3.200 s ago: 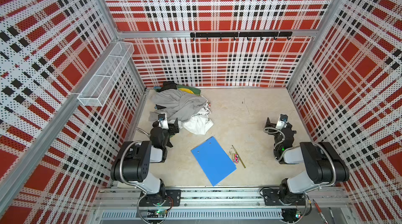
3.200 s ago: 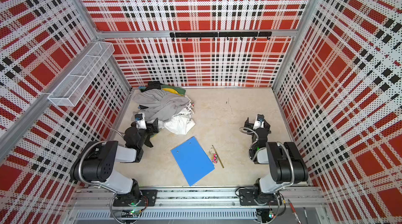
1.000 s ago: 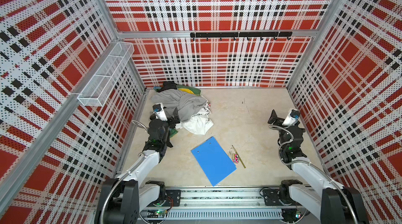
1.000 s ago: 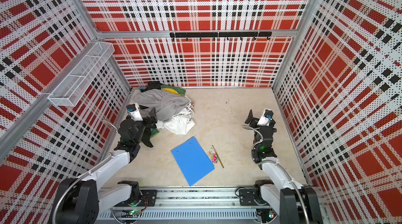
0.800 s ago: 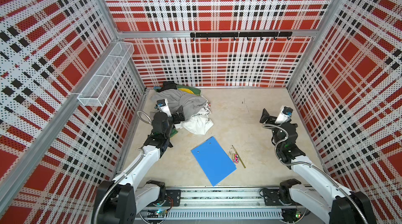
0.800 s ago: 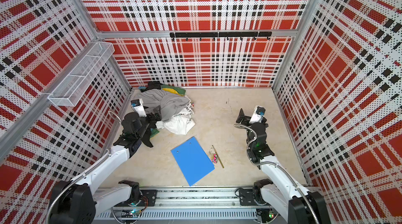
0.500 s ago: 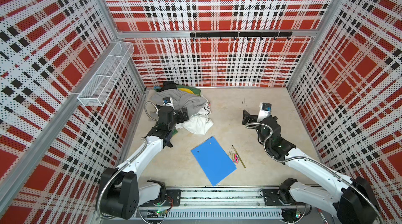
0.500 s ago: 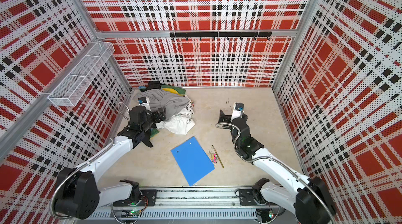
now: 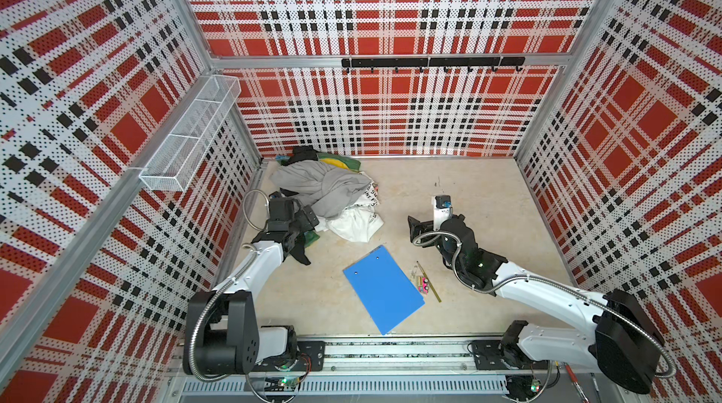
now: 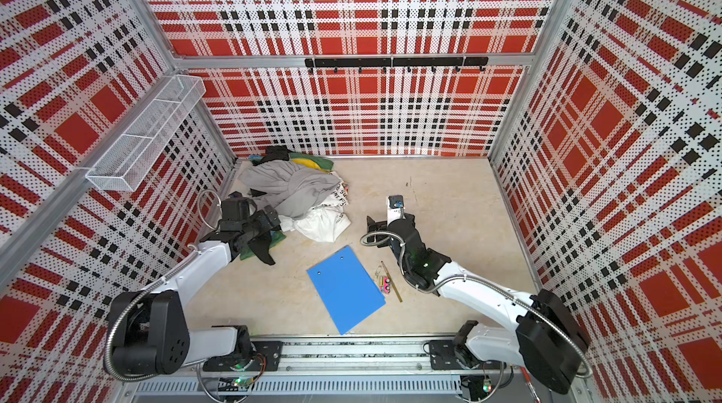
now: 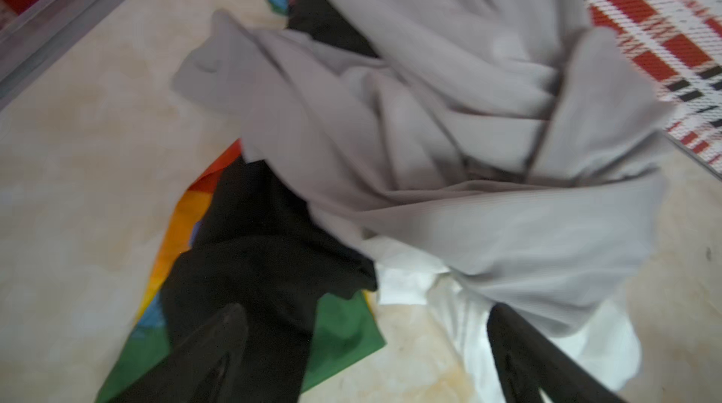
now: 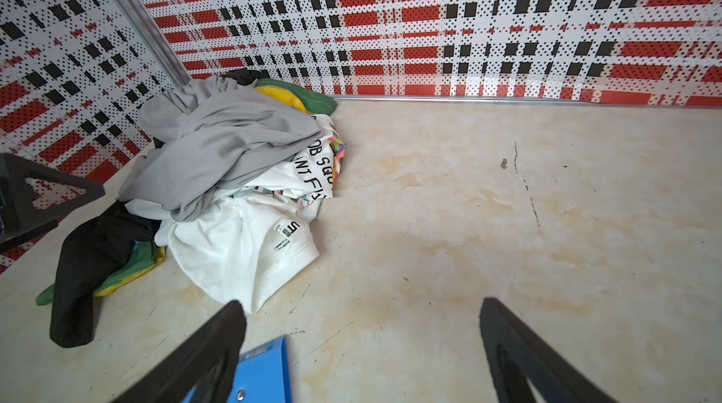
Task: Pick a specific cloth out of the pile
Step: 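Lower the left gripper onto the black cloth while the right arm moves inward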
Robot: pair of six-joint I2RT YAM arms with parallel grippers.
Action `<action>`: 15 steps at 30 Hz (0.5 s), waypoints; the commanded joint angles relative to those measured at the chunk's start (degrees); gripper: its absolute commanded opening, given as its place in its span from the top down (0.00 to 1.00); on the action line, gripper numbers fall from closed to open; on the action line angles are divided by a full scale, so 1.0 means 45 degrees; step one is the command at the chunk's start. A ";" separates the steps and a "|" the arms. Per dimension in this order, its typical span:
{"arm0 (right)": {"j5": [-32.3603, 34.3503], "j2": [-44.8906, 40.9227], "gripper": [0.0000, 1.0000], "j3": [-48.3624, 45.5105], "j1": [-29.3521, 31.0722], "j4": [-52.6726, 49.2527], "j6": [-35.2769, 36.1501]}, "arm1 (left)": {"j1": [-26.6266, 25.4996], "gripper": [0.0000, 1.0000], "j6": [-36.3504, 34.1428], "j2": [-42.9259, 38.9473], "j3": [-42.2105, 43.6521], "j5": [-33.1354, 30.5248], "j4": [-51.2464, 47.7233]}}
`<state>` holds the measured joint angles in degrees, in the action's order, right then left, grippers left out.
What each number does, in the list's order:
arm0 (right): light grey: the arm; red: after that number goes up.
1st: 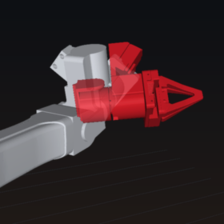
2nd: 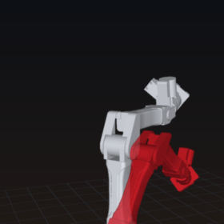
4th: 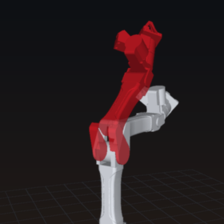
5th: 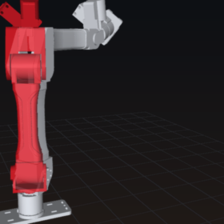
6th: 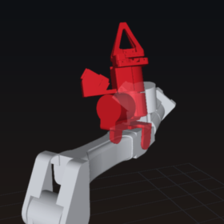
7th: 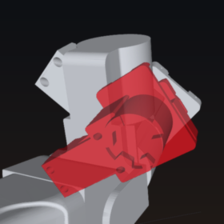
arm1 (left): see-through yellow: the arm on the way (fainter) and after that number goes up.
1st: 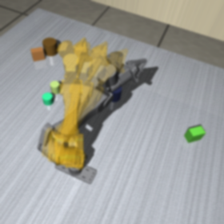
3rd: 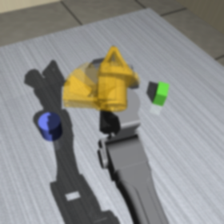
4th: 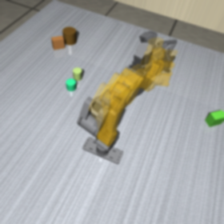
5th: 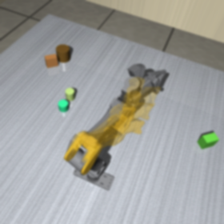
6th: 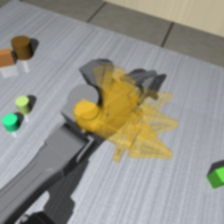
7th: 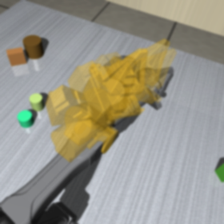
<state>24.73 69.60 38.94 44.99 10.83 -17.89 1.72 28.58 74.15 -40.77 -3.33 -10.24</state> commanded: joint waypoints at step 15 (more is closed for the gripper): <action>0.0317 0.0528 0.00 0.0585 0.0070 0.0310 -0.0810 | 0.1352 0.19 0.0811 -0.0941 0.1665 -0.0657 0.0143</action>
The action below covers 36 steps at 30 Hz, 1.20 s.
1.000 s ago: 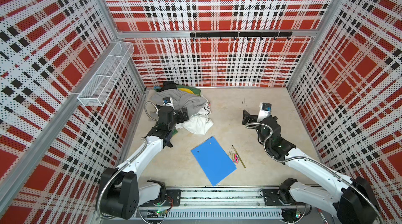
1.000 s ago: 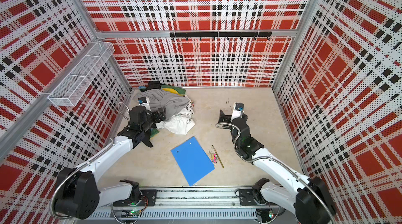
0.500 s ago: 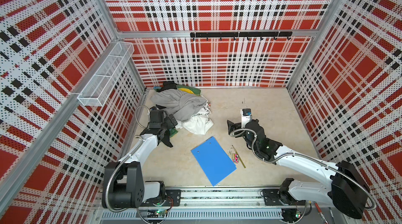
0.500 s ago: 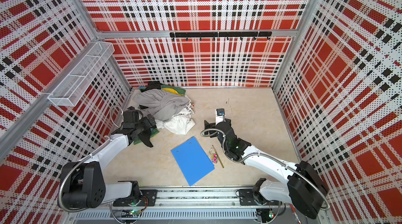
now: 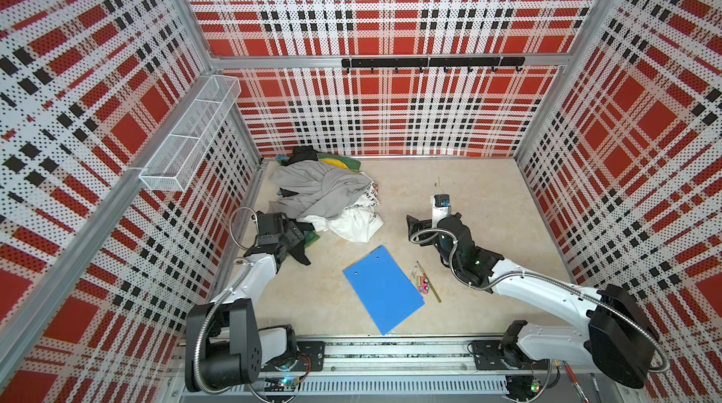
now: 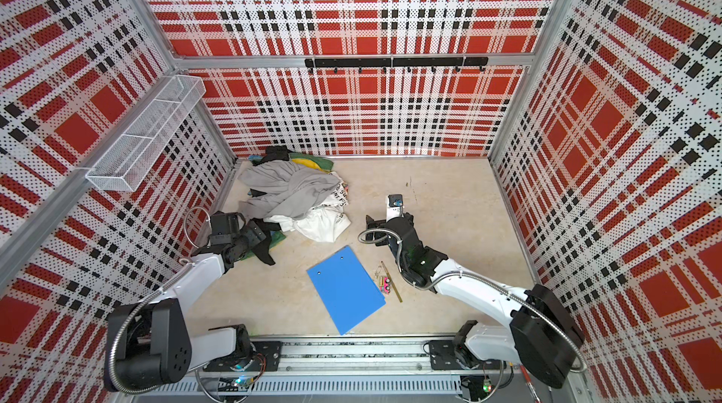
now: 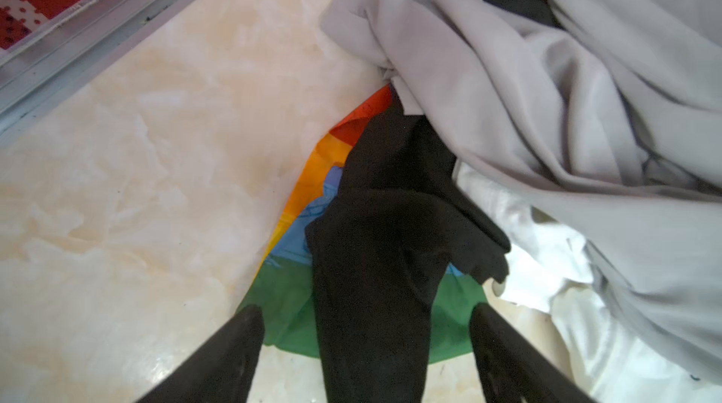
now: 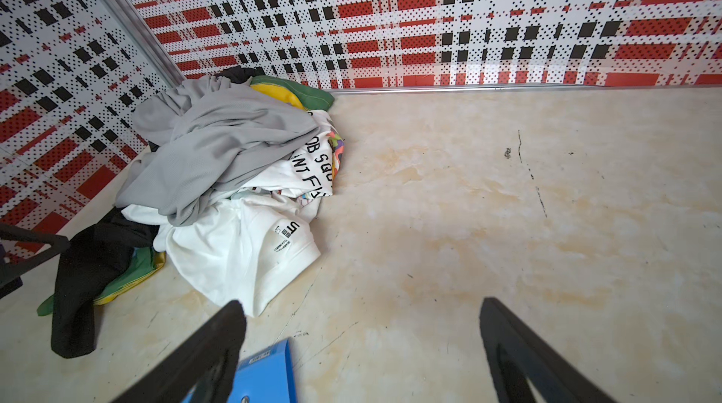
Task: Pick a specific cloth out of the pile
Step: 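Lower the left gripper onto the black cloth while the right arm moves inward, then close the left gripper on the black cloth at the pile edge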
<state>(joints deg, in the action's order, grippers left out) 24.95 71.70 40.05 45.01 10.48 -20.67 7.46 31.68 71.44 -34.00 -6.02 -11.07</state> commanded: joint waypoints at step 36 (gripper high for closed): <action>0.1040 0.0277 0.00 0.0418 0.0074 -0.0063 -0.0584 | 0.0001 0.66 0.0298 0.1018 0.0387 -0.0054 0.0764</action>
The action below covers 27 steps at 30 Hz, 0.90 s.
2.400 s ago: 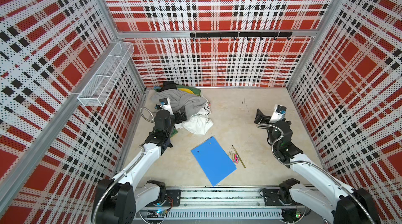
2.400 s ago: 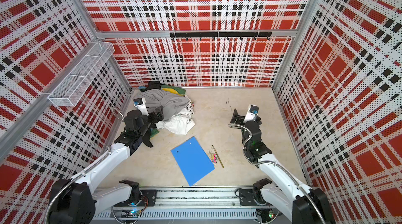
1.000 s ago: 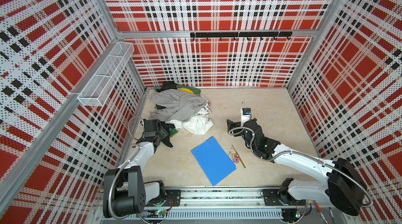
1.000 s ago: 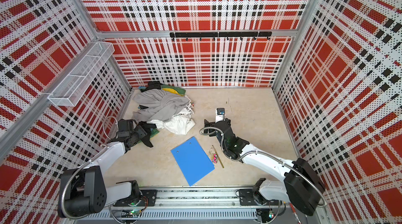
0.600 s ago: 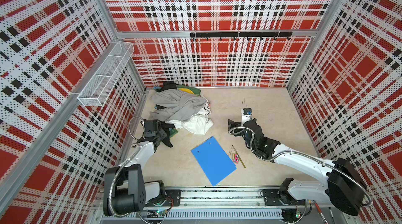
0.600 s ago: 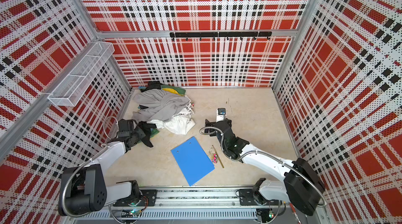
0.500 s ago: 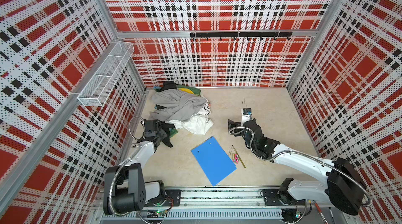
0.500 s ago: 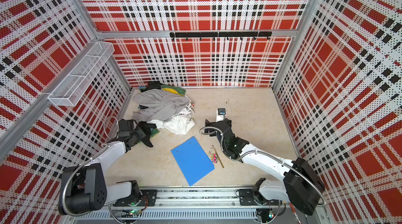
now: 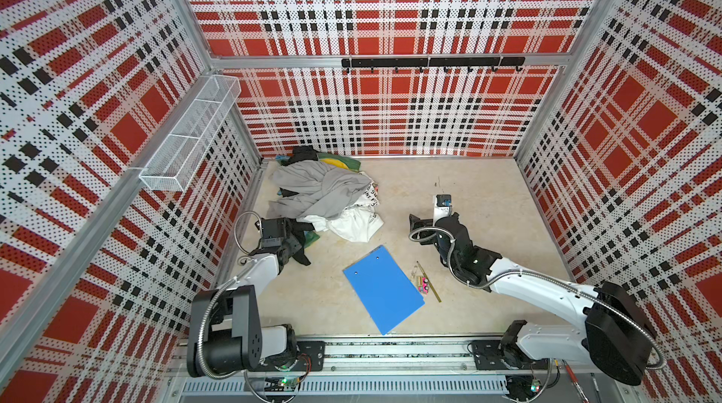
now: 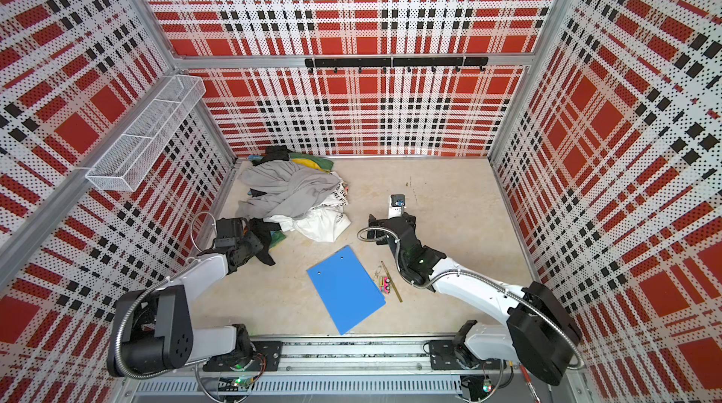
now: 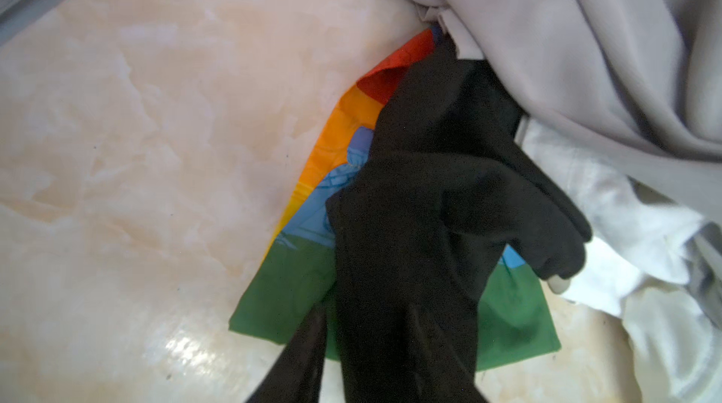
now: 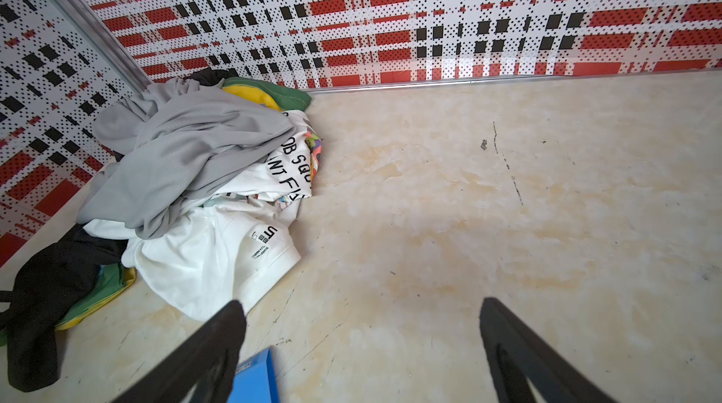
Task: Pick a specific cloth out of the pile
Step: 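Close the left gripper on the black cloth at the pile edge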
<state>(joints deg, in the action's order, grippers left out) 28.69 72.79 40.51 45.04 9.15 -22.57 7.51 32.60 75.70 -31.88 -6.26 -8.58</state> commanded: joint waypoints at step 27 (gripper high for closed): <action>0.0339 -0.0259 0.00 0.0257 0.0069 0.0059 -0.0157 | -0.0130 1.00 -0.0635 -0.2335 0.0794 0.1875 0.1563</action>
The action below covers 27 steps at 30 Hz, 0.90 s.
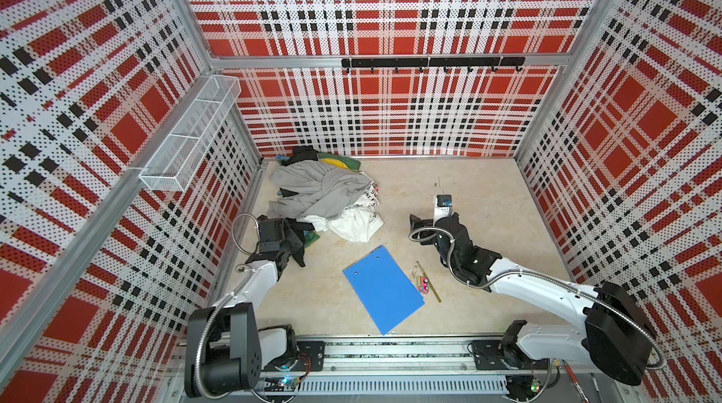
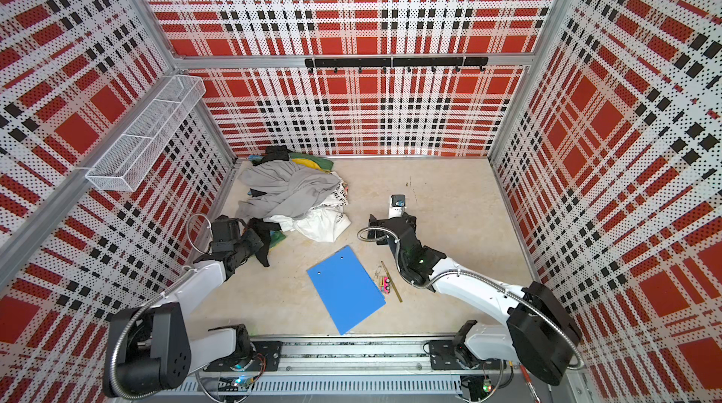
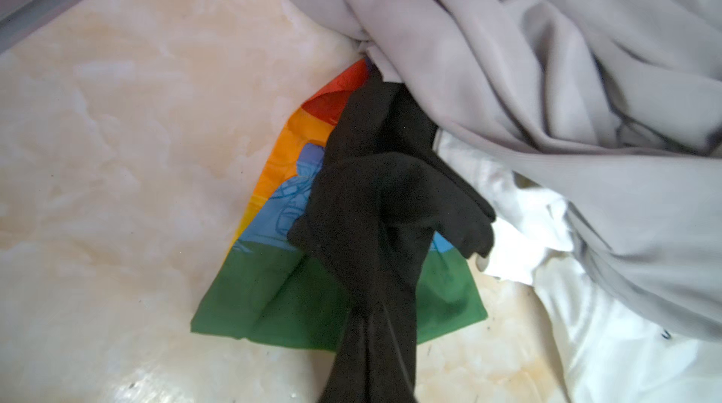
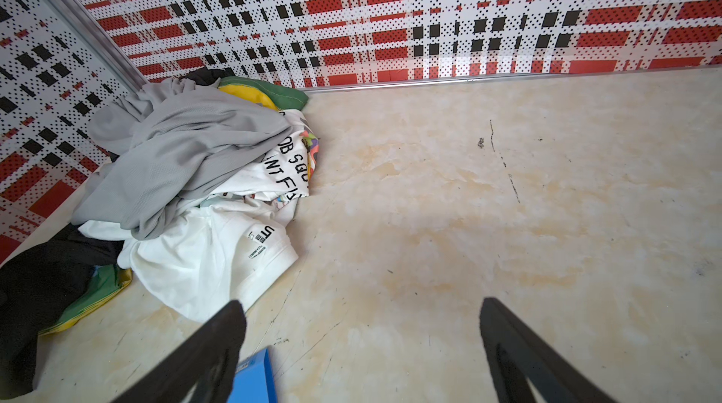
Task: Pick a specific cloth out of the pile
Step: 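Close the left gripper on the black cloth at the pile edge, then lift the black cloth with the left gripper, pulling it from the pile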
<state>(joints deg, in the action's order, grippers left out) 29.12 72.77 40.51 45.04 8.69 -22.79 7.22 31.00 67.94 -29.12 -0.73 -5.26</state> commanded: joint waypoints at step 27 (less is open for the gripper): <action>0.0127 -0.0117 0.00 0.0503 0.0064 0.0094 -0.0005 | 0.0035 1.00 0.0360 -0.4240 -0.0703 0.5036 0.2290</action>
<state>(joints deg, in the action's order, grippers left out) 29.23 72.69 40.60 45.04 8.14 -23.18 7.09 31.83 50.00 -29.36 17.52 0.69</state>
